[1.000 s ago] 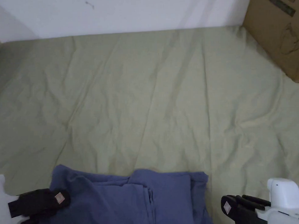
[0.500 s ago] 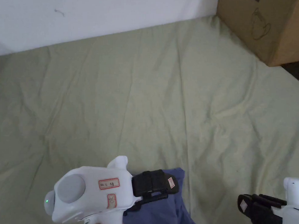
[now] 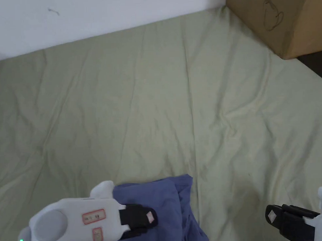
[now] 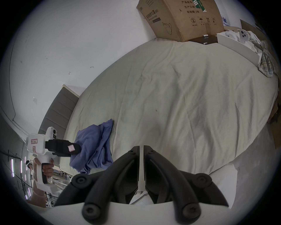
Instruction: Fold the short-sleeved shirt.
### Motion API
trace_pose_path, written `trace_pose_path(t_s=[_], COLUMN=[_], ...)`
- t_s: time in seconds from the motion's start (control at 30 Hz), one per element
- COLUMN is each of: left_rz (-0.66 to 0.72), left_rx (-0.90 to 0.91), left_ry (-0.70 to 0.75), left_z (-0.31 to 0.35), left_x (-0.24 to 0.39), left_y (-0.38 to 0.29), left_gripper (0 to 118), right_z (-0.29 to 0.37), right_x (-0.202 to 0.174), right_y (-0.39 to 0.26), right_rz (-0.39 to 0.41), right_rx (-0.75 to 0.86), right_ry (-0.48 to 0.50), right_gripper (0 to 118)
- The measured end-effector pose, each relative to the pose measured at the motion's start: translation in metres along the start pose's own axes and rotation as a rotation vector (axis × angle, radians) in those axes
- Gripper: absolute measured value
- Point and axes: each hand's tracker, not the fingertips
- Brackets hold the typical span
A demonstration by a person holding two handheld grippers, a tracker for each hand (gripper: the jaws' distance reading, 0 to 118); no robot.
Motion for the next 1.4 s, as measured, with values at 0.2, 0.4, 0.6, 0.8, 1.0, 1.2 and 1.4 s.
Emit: trace_pose_path(t_s=[0.2, 0.4, 0.6, 0.8, 1.0, 1.2, 1.4], left_rz=[-0.062, -0.099, -0.05, 0.102, 0.223, 0.265, 0.31], left_rx=[-0.141, -0.177, -0.013, 0.241, 0.327, 0.317, 0.221], left_ry=[0.024, 0.014, -0.077, -0.009, 0.07, 0.05, -0.051], left_z=[-0.087, -0.105, -0.022, 0.095, 0.142, 0.133, 0.098], left_x=[0.026, 0.054, 0.026, -0.046, -0.105, -0.13, -0.143], left_y=[-0.007, 0.003, 0.002, -0.016, -0.042, -0.051, -0.036], left_gripper=[4, 4, 4, 4, 3, 3, 109], right_z=[0.001, 0.006, -0.011, -0.051, -0.094, -0.13, -0.154], right_x=[-0.004, -0.015, -0.044, -0.101, -0.145, -0.156, -0.144], right_y=[0.001, 0.002, 0.006, 0.008, 0.009, 0.01, 0.008], right_rz=[0.015, 0.056, 0.143, 0.303, 0.39, 0.412, 0.334], right_rx=[-0.004, -0.014, -0.064, -0.112, -0.169, -0.215, -0.276], right_ry=[0.005, 0.023, 0.089, 0.207, 0.249, 0.21, 0.193], right_gripper=[6, 6, 6, 6, 6, 6, 6])
